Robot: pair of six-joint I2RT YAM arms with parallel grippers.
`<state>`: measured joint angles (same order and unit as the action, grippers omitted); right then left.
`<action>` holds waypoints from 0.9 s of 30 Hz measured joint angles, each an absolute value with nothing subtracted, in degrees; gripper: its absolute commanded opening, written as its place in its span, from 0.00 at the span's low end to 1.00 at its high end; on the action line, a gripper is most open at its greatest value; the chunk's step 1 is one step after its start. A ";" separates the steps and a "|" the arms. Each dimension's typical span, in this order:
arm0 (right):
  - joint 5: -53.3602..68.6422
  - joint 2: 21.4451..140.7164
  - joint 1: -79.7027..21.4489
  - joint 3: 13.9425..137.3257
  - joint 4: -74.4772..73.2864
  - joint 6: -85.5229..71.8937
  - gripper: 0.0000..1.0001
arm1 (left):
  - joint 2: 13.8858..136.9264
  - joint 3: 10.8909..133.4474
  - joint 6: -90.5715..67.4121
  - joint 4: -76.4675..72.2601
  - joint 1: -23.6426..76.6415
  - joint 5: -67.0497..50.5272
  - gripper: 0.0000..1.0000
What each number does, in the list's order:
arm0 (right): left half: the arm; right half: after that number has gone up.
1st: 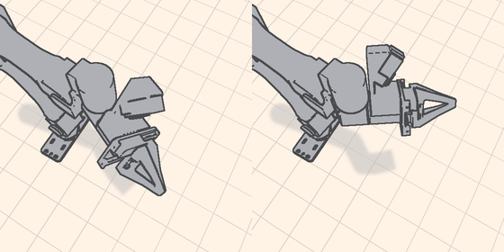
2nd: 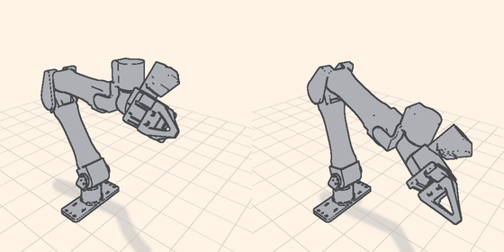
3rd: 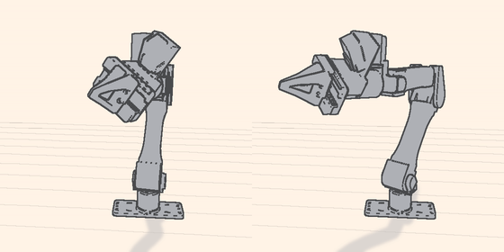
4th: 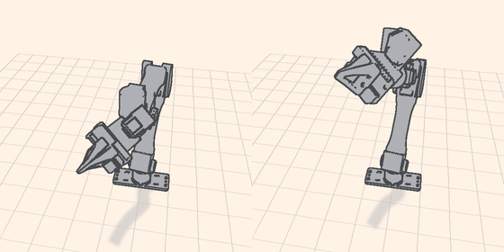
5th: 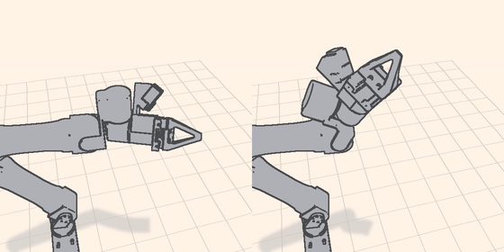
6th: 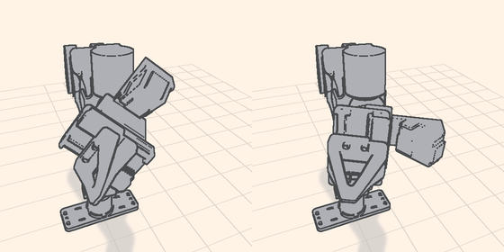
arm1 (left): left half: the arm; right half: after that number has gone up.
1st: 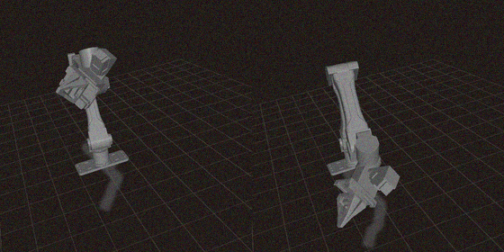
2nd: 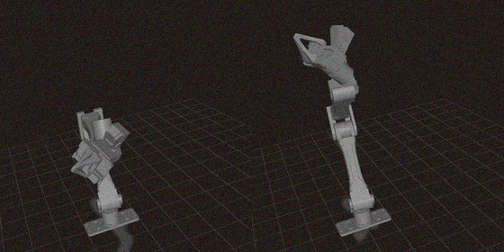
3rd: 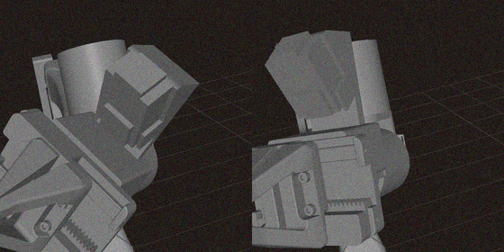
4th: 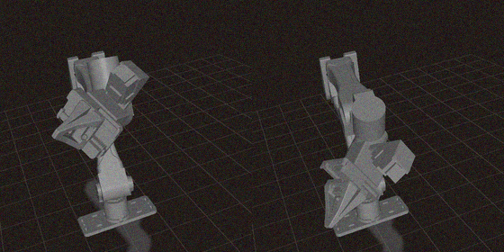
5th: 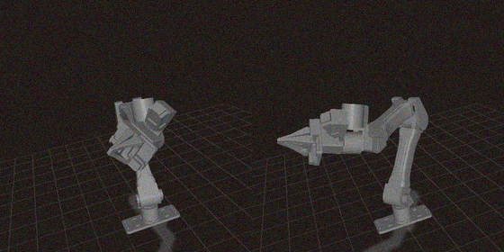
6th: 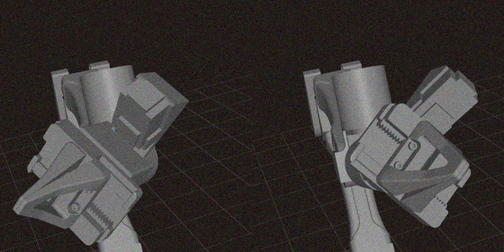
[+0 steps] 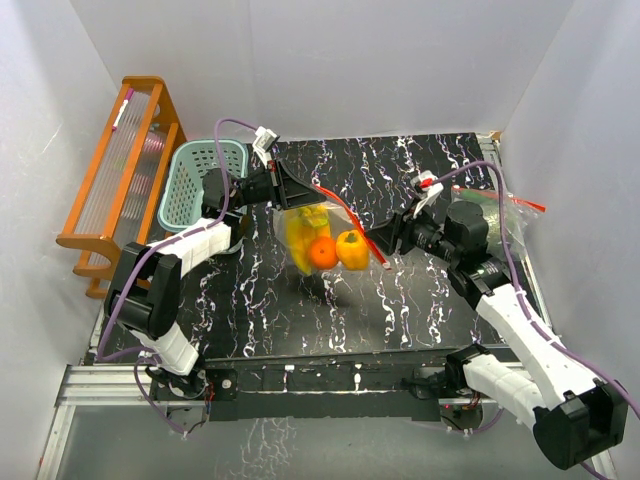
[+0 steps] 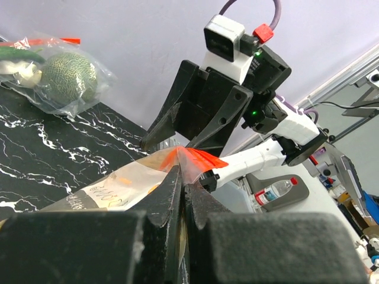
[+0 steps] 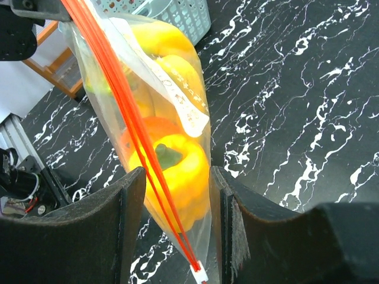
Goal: Open the zip-top bag and remove the fake food
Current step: Unzip the zipper food storage bag at the center of the board, then open the zipper of the food storage bag at the center of the board.
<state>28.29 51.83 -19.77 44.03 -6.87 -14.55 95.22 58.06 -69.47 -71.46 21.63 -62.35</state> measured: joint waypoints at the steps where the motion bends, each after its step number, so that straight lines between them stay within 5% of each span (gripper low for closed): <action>1: 28.27 51.79 -19.77 43.59 -6.59 -14.48 0.50 | 95.22 58.06 -69.54 -71.61 21.63 -62.30 0.00; 27: 24.49 52.42 -19.77 39.13 -5.82 -13.19 0.50 | 96.31 58.08 -74.17 -77.58 21.63 -62.24 0.00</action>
